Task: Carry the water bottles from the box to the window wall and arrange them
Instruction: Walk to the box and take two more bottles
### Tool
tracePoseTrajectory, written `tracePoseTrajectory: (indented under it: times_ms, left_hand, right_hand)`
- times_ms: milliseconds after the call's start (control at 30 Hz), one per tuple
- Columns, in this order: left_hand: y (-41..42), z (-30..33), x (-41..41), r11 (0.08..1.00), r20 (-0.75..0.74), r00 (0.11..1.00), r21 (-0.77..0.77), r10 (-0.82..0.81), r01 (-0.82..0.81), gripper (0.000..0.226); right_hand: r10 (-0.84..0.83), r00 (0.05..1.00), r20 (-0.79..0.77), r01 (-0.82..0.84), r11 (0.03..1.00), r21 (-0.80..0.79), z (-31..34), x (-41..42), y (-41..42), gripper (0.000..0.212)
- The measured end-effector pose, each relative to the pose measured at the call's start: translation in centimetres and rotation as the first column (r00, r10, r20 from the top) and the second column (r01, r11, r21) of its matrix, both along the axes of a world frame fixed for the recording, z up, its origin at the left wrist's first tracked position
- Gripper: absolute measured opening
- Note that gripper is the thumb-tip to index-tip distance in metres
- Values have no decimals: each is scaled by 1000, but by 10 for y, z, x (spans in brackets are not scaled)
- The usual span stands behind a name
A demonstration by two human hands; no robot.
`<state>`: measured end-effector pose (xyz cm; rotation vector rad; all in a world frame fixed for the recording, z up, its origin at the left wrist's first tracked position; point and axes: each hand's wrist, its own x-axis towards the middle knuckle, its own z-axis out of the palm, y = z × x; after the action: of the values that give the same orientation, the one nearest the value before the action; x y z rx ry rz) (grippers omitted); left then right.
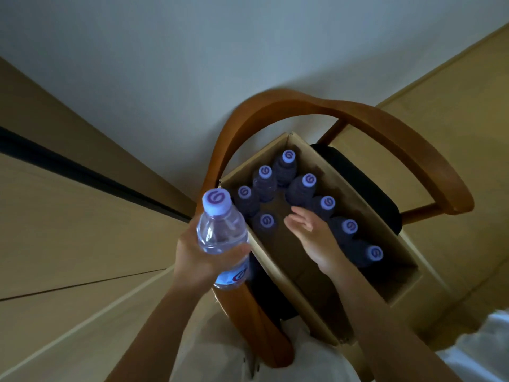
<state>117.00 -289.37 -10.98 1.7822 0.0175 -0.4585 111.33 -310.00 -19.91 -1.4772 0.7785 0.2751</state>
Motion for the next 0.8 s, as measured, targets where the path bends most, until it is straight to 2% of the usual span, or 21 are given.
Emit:
tracePoseTrajectory:
  times_ms: [67, 100, 167, 233, 300, 400, 500, 567, 633, 800]
  left_hand:
    - [15, 2, 3, 998, 0, 998, 36, 61, -61, 54]
    - [23, 1, 5, 995, 2, 996, 43, 91, -91, 53]
    - [36, -2, 5, 989, 5, 990, 39, 140, -140, 52]
    - [45, -4, 4, 981, -1, 982, 40, 190, -189, 50]
    - [51, -6, 1, 972, -12, 972, 38, 233, -232, 47]
    - [54, -10, -6, 965, -47, 965, 56, 260, -257, 43]
    - [54, -12, -10, 967, -45, 967, 49, 251, -248, 45]
    - [53, -14, -10, 973, -36, 973, 34, 228, -227, 50]
    - [52, -14, -9, 982, -26, 982, 12, 187, -187, 49]
    - [44, -11, 1, 999, -9, 999, -27, 32, -33, 42]
  right_hand:
    - [60, 997, -43, -58, 997, 49, -30, 3, 11, 60]
    - [74, 997, -31, -72, 996, 51, -40, 6, 15, 58]
    - [82, 996, 44, -84, 996, 42, -54, 15, 23, 38]
    - [93, 993, 78, -95, 995, 18, -64, 29, 30, 38]
    - [117, 991, 72, -110, 990, -86, -70, 40, 37, 50]
    - [112, 993, 43, -94, 950, -299, -84, 48, 44, 49]
    - [85, 996, -26, -89, 943, -319, -90, 49, 44, 43]
    - [9, 1000, -16, -13, 957, -289, -90, 48, 39, 28]
    - [-96, 995, 35, 102, 952, -288, -82, 44, 33, 15]
    - [-139, 956, 260, 245, 865, -438, -32, 29, 22, 22]
